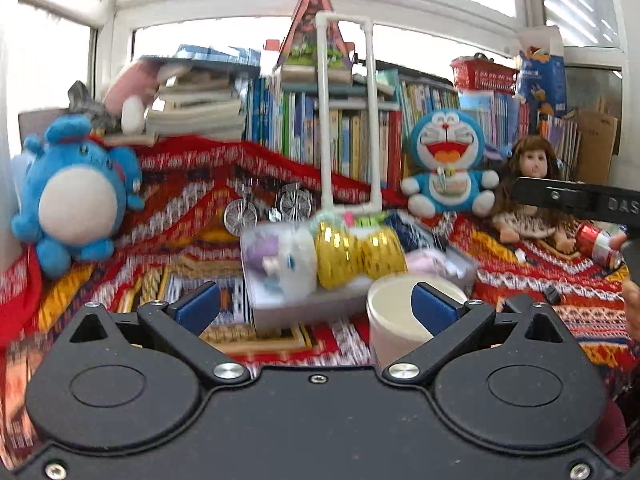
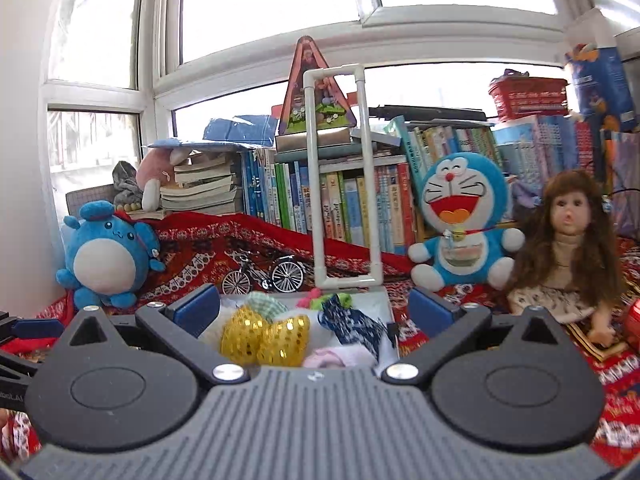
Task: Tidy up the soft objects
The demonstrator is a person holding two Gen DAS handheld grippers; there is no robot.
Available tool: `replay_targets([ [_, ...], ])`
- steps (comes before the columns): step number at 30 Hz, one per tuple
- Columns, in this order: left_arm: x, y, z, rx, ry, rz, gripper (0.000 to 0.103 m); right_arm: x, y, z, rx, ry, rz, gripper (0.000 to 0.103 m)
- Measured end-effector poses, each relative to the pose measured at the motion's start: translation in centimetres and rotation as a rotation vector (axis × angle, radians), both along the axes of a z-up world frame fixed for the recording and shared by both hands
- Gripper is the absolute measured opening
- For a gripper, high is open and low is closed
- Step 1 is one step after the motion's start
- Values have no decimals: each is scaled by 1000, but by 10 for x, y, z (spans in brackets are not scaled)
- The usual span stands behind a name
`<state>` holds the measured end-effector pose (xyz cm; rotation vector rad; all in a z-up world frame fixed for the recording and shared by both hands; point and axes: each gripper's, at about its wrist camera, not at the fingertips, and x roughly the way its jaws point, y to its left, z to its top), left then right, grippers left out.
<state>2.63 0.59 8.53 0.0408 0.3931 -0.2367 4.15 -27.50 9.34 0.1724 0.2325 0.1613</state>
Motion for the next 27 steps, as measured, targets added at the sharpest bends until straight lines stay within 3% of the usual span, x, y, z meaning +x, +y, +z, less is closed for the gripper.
replay_targets([
  [5,-19,1,-28,-49,92,37,101,-33,5,-23,-4,-3,-14,103],
  [11,-29,-13,-58,40,139,113,101,-58,15,-55,-20,18,-34,103],
  [16,-30,-22,-70,76,156,151,101,-61,23,-79,-40,87,-67,103],
  [22,-23,-22,-83,16,243,130,101,-59,30,-95,-99,145,-68,103],
  [27,-18,-23,-90,19,272,149,102,-53,33,-104,-103,212,-57,103],
])
